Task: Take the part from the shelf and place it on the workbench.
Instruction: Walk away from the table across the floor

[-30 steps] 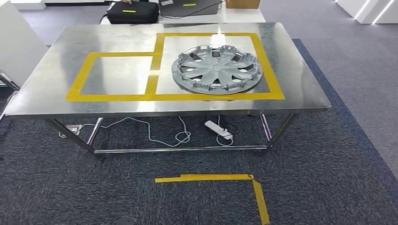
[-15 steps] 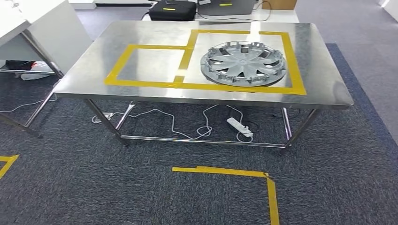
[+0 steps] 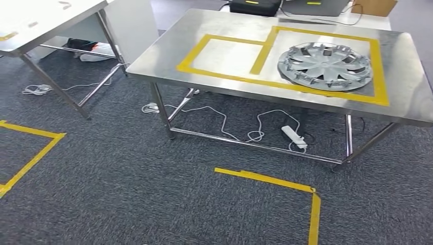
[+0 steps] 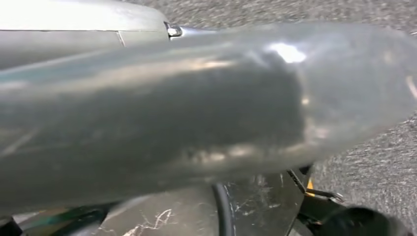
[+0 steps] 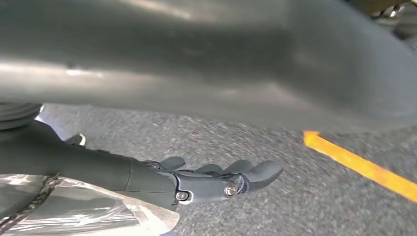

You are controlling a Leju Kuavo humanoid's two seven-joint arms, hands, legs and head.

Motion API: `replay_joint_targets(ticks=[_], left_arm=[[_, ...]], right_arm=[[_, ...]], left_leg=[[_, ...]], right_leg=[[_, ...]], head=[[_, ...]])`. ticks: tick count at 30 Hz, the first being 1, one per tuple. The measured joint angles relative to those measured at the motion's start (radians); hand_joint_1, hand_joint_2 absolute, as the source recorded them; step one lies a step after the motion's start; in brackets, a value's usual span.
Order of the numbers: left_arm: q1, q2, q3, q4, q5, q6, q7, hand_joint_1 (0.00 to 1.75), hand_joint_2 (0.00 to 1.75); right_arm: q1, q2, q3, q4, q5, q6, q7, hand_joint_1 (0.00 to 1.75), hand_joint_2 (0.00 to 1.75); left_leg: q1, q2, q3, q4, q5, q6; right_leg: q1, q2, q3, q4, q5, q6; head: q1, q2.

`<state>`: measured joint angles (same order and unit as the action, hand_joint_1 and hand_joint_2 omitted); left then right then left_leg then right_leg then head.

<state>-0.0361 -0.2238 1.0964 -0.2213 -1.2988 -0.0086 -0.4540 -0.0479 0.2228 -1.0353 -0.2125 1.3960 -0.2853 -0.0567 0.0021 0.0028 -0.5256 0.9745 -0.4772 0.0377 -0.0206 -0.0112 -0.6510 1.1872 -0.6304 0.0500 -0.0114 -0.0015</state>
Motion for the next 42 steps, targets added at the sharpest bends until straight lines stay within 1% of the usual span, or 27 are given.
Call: replay_joint_targets(ticks=[1, 2, 3, 5, 7, 8, 9, 11, 12, 15, 16, 18, 20, 22, 23, 25, 27, 29, 31, 32, 33, 34, 36, 38, 39, 41, 42], left_arm=[[-0.001, 0.0, -0.002, 0.0, -0.001, 0.0, 0.0, 0.0, 0.0], [0.0, -0.001, -0.003, 0.0, -0.002, 0.0, 0.0, 0.0, 0.0], [0.001, 0.0, -0.004, 0.0, -0.003, 0.0, 0.0, 0.0, 0.0], [0.002, -0.001, -0.007, 0.0, -0.006, 0.001, 0.0, 0.0, 0.0], [0.0, -0.002, -0.01, 0.0, -0.011, 0.0, 0.0, 0.0, 0.0], [0.0, -0.003, -0.011, 0.0, -0.013, 0.0, 0.0, 0.0, 0.0], [0.001, -0.002, -0.012, 0.0, -0.015, -0.001, 0.0, 0.0, 0.0], [0.008, 0.001, -0.012, 0.0, -0.019, -0.003, -0.001, 0.0, 0.0], [0.012, 0.003, -0.012, 0.0, -0.02, -0.005, -0.001, 0.0, 0.0], [0.016, 0.008, -0.012, 0.0, -0.021, -0.011, -0.002, 0.0, 0.0], [0.016, 0.009, -0.013, 0.0, -0.022, -0.011, -0.003, 0.0, 0.0], [0.017, 0.011, -0.013, 0.0, -0.023, -0.012, -0.004, 0.0, 0.0], [0.02, 0.014, -0.013, 0.0, -0.024, -0.013, -0.005, 0.0, 0.0], [0.019, 0.016, -0.013, 0.0, -0.027, -0.013, -0.005, 0.0, 0.0], [0.018, 0.017, -0.014, 0.0, -0.028, -0.013, -0.006, 0.0, 0.0], [0.021, 0.019, -0.014, 0.0, -0.029, -0.014, -0.007, 0.0, 0.0], [0.029, 0.021, -0.014, 0.0, -0.029, -0.015, -0.008, 0.0, 0.0], [0.029, 0.024, -0.014, 0.0, -0.03, -0.016, -0.008, 0.0, 0.0], [0.026, 0.025, -0.014, 0.0, -0.03, -0.016, -0.008, 0.0, 0.0], [0.026, 0.025, -0.014, 0.0, -0.03, -0.017, -0.008, 0.0, 0.0], [0.027, 0.026, -0.014, 0.0, -0.03, -0.017, -0.008, 0.0, 0.0], [0.028, 0.026, -0.014, 0.0, -0.03, -0.017, -0.008, 0.0, 0.0], [0.028, 0.026, -0.014, 0.0, -0.03, -0.017, -0.008, 0.0, 0.0], [0.025, 0.025, -0.014, 0.0, -0.03, -0.018, -0.008, 0.0, 0.0], [0.025, 0.025, -0.014, 0.0, -0.03, -0.018, -0.008, 0.0, 0.0], [0.027, 0.026, -0.014, 0.0, -0.03, -0.018, -0.008, 0.0, 0.0], [0.03, 0.027, -0.014, 0.0, -0.03, -0.018, -0.008, 0.0, 0.0]], right_arm=[[0.001, 0.0, -0.001, 0.0, 0.0, 0.0, 0.0, 0.0, 0.0], [0.001, 0.0, -0.003, 0.0, -0.001, 0.0, 0.0, 0.0, 0.0], [0.001, 0.0, -0.004, 0.0, -0.001, 0.0, 0.0, 0.0, 0.0], [0.0, 0.0, -0.005, 0.0, -0.004, 0.0, 0.0, 0.0, 0.0], [-0.001, -0.001, -0.008, 0.0, -0.01, -0.001, 0.0, 0.0, 0.0], [-0.002, -0.001, -0.01, 0.0, -0.012, -0.002, 0.0, 0.0, 0.0], [-0.002, -0.002, -0.012, 0.0, -0.015, -0.002, 0.0, 0.0, 0.0], [-0.002, -0.001, -0.014, 0.0, -0.019, -0.006, -0.001, 0.0, 0.0], [-0.002, -0.001, -0.016, 0.0, -0.02, -0.009, -0.003, 0.0, 0.0], [0.003, 0.0, -0.022, 0.001, -0.021, -0.018, -0.007, 0.0, 0.0], [0.005, 0.0, -0.024, 0.001, -0.021, -0.019, -0.007, 0.0, 0.0], [0.005, 0.0, -0.027, 0.001, -0.019, -0.021, -0.009, 0.0, 0.0], [0.0, 0.0, -0.029, 0.001, -0.018, -0.022, -0.009, 0.0, 0.0], [-0.002, 0.0, -0.03, 0.001, -0.018, -0.022, -0.011, 0.0, 0.0], [-0.003, 0.0, -0.03, 0.001, -0.017, -0.023, -0.011, 0.0, 0.0], [-0.005, 0.0, -0.031, 0.001, -0.017, -0.024, -0.013, 0.0, 0.0], [-0.006, 0.0, -0.031, 0.001, -0.017, -0.024, -0.014, 0.0, 0.0], [-0.001, 0.0, -0.031, 0.001, -0.017, -0.024, -0.014, 0.0, 0.0], [0.003, 0.0, -0.031, 0.001, -0.017, -0.024, -0.014, 0.0, 0.0], [0.004, 0.0, -0.031, 0.001, -0.017, -0.024, -0.014, 0.0, 0.0], [0.004, 0.0, -0.031, 0.001, -0.017, -0.024, -0.014, 0.0, 0.0], [0.003, 0.0, -0.031, 0.001, -0.017, -0.024, -0.014, 0.0, 0.0], [0.002, -0.001, -0.031, 0.001, -0.017, -0.024, -0.014, 0.0, 0.0], [0.001, -0.002, -0.031, 0.0, -0.017, -0.024, -0.015, 0.0, 0.0], [0.001, -0.002, -0.031, 0.0, -0.017, -0.024, -0.015, 0.0, 0.0], [0.001, -0.001, -0.031, 0.0, -0.017, -0.024, -0.015, 0.0, 0.0], [0.001, 0.0, -0.031, 0.001, -0.017, -0.025, -0.015, 0.0, 0.0]], left_leg=[[-0.005, -0.012, -0.018, 0.001, 0.015, 0.003], [-0.01, -0.025, -0.037, 0.002, 0.03, 0.005], [-0.013, -0.036, -0.056, 0.004, 0.044, 0.005], [-0.017, -0.062, -0.09, 0.011, 0.071, 0.003], [-0.021, -0.087, -0.115, 0.02, 0.096, -0.002], [-0.022, -0.099, -0.122, 0.021, 0.109, -0.005], [-0.023, -0.112, -0.127, 0.019, 0.122, -0.011], [-0.021, -0.124, -0.138, 0.02, 0.131, -0.022], [-0.021, -0.11, -0.146, 0.036, 0.106, -0.027], [-0.013, -0.035, -0.176, 0.191, -0.053, -0.046], [-0.007, -0.022, -0.181, 0.255, -0.085, -0.052], [0.006, -0.01, -0.158, 0.316, -0.074, -0.063], [0.014, 0.008, -0.074, 0.24, -0.029, -0.068], [0.01, 0.046, 0.034, 0.092, -0.039, -0.064], [0.005, 0.059, 0.064, 0.04, -0.052, -0.056], [-0.004, 0.057, 0.069, 0.004, -0.057, -0.035], [-0.006, 0.043, 0.047, 0.0, -0.037, -0.014], [-0.008, 0.024, 0.018, -0.003, -0.01, 0.004], [-0.015, -0.001, -0.018, -0.002, 0.019, 0.014], [-0.019, -0.014, -0.037, -0.001, 0.034, 0.015], [-0.021, -0.027, -0.057, 0.0, 0.05, 0.016], [-0.023, -0.04, -0.076, 0.001, 0.065, 0.015], [-0.025, -0.067, -0.109, 0.006, 0.094, 0.011], [-0.028, -0.09, -0.129, 0.012, 0.12, 0.006], [-0.028, -0.101, -0.135, 0.012, 0.132, 0.002], [-0.029, -0.119, -0.144, 0.008, 0.152, -0.008], [-0.028, -0.11, -0.15, 0.016, 0.137, -0.013]], right_leg=[[0.005, 0.007, -0.005, 0.057, -0.023, -0.006], [0.01, 0.01, 0.0, 0.089, -0.018, -0.013], [0.014, 0.012, 0.02, 0.09, 0.009, -0.02], [0.022, 0.043, 0.112, -0.01, 0.068, -0.036], [0.025, 0.093, 0.225, -0.168, 0.062, -0.048], [0.026, 0.107, 0.256, -0.219, 0.046, -0.05], [0.028, 0.104, 0.269, -0.246, 0.039, -0.051], [0.024, 0.074, 0.254, -0.248, 0.052, -0.057], [0.022, 0.056, 0.245, -0.248, 0.063, -0.063], [0.023, 0.0, 0.208, -0.245, 0.094, -0.072], [0.025, -0.021, 0.193, -0.241, 0.103, -0.07], [0.025, -0.059, 0.157, -0.228, 0.119, -0.065], [0.024, -0.088, 0.127, -0.211, 0.132, -0.058], [0.024, -0.11, 0.107, -0.196, 0.144, -0.047], [0.024, -0.12, 0.101, -0.193, 0.152, -0.041], [0.02, -0.138, 0.094, -0.192, 0.168, -0.028], [0.014, -0.103, 0.084, -0.177, 0.149, -0.015], [0.011, -0.03, 0.056, -0.1, 0.062, -0.009], [0.014, 0.006, 0.025, 0.024, -0.024, -0.014], [0.017, 0.009, 0.021, 0.069, -0.034, -0.019], [0.02, 0.011, 0.031, 0.084, -0.02, -0.025], [0.023, 0.014, 0.059, 0.064, 0.012, -0.031], [0.029, 0.053, 0.16, -0.066, 0.061, -0.045], [0.029, 0.101, 0.255, -0.211, 0.05, -0.052], [0.03, 0.11, 0.275, -0.248, 0.038, -0.054], [0.029, 0.085, 0.268, -0.259, 0.045, -0.058], [0.027, 0.068, 0.259, -0.258, 0.055, -0.064]], head=[[0.0, 0.0], [0.0, 0.0], [-0.001, 0.0], [-0.001, 0.0], [-0.001, 0.0], [-0.001, 0.0], [-0.001, 0.0], [0.0, 0.0], [-0.003, 0.0], [-0.012, 0.0], [-0.012, 0.0], [-0.012, 0.0], [-0.013, 0.0], [-0.013, 0.0], [-0.013, 0.0], [-0.013, 0.0], [-0.014, 0.0], [-0.014, 0.0], [-0.014, 0.0], [-0.014, 0.0], [-0.014, 0.0], [-0.015, 0.0], [-0.014, 0.0], [-0.015, 0.0], [-0.015, 0.0], [-0.014, 0.0], [-0.016, 0.0]])
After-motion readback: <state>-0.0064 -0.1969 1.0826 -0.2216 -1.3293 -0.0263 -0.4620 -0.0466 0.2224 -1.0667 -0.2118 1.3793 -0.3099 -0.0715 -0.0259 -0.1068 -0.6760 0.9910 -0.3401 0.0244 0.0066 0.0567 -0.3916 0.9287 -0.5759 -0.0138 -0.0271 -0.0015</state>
